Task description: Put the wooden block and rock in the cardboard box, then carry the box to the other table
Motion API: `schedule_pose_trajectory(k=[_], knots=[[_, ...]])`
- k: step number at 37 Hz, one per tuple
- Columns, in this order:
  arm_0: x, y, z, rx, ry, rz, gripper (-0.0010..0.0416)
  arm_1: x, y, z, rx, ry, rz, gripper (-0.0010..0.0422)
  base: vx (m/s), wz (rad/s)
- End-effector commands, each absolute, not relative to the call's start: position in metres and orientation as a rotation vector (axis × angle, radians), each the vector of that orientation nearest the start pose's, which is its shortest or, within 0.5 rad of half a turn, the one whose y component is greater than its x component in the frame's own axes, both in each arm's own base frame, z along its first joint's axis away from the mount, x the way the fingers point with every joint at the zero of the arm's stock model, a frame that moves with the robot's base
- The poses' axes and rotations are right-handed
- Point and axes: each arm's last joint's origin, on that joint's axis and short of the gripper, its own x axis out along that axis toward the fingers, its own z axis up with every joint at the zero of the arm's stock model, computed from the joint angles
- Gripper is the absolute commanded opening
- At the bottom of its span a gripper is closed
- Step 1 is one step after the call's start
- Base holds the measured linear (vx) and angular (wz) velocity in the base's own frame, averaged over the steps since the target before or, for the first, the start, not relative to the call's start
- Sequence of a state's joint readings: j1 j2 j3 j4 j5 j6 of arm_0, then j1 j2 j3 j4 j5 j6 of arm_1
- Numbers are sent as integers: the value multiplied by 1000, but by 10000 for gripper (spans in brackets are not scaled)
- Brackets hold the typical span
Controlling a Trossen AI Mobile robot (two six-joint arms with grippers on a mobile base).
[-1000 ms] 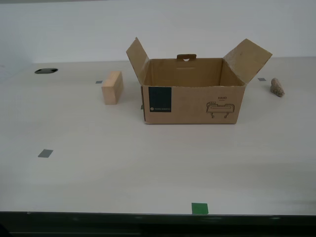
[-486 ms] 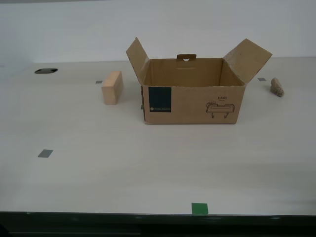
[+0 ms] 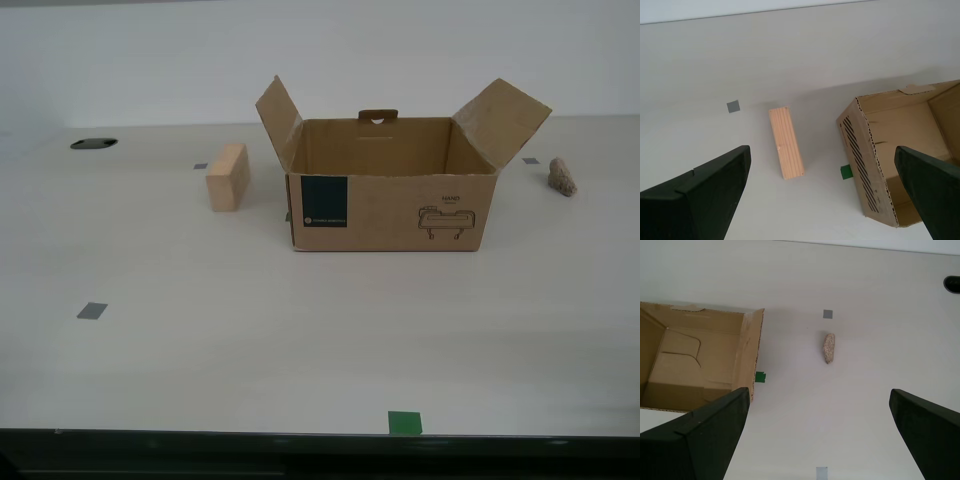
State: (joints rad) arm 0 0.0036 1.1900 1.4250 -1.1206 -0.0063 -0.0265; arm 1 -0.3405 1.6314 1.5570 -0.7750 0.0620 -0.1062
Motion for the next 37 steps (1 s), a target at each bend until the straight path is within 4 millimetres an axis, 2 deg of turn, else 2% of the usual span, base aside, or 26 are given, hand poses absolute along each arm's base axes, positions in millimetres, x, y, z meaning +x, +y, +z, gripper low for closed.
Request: schedule_pose_trajectory(k=[1,11,15,24,37], knots=[[212,1,388,-18,885,18,389,328,-118,334,21,871,-334,394,0,0],[238,1,370,-16,963,17,389,328,-118,334,14,877,-330,394,0,0],[251,1,363,-16,964,16,389,333,-120,326,18,900,-328,394,0,0],[288,0,340,-27,978,20,389,355,-128,287,42,1010,-320,393,0,0],[324,-8,308,-60,1014,-6,389,393,-141,245,89,1092,-331,393,0,0]])
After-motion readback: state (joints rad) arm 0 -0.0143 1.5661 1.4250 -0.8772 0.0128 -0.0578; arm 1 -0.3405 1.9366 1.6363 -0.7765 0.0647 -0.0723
